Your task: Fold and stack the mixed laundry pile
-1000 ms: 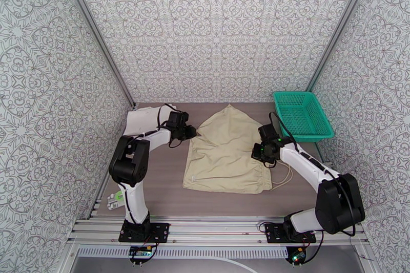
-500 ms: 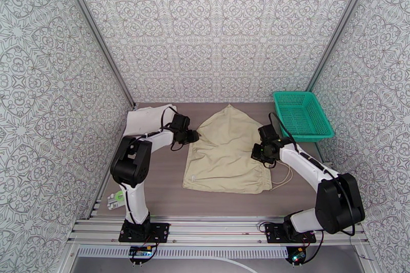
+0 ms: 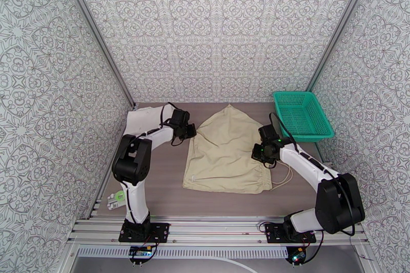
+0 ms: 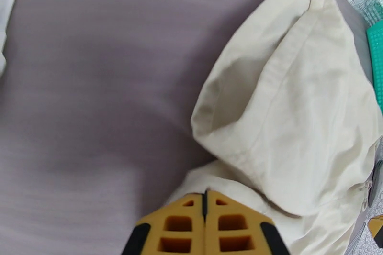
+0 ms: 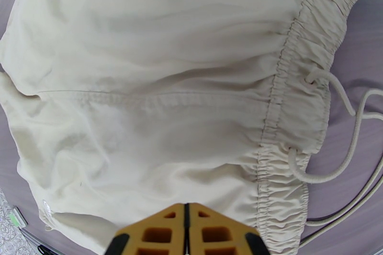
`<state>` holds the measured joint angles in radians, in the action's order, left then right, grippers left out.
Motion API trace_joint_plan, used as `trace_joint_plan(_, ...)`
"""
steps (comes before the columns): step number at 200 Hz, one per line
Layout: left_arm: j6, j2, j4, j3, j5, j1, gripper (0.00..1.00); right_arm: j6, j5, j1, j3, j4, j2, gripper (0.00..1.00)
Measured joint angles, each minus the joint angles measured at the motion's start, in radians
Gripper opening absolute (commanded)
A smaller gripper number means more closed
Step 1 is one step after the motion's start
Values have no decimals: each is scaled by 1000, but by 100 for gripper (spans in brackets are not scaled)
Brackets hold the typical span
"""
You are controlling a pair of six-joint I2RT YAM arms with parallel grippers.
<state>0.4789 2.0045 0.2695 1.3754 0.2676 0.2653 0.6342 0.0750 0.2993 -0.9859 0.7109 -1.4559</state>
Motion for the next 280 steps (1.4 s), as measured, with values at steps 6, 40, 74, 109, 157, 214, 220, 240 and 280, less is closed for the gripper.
trace_joint_plan(6,-3,3,3,10,1,-1,0,0,0,0,0,0,0,8)
trace_joint_plan(40,-25,55,43,75,9,-9,1,0,0,-2,4,0,0,8)
trace_joint_plan(74,-52,102,102,122,19,-26,36,0,0,-5,18,0,0,10)
trace_joint_plan(109,-70,31,145,57,-16,-34,43,1,-3,-15,31,0,0,15)
trace_joint_plan(157,-53,-330,111,-201,49,60,29,-23,-29,-61,13,22,-53,18)
trace_joint_plan(214,21,-324,6,-456,85,205,19,-94,-129,-71,-333,17,-327,19)
trace_joint_plan(220,31,-324,-3,-489,82,201,18,-100,-135,-72,-365,16,-364,19)
trace_joint_plan(240,61,-330,-41,-573,77,192,17,-113,-133,-72,-458,14,-486,20)
trace_joint_plan(280,94,-430,-96,-694,68,161,14,-134,-93,-68,-602,45,-672,25)
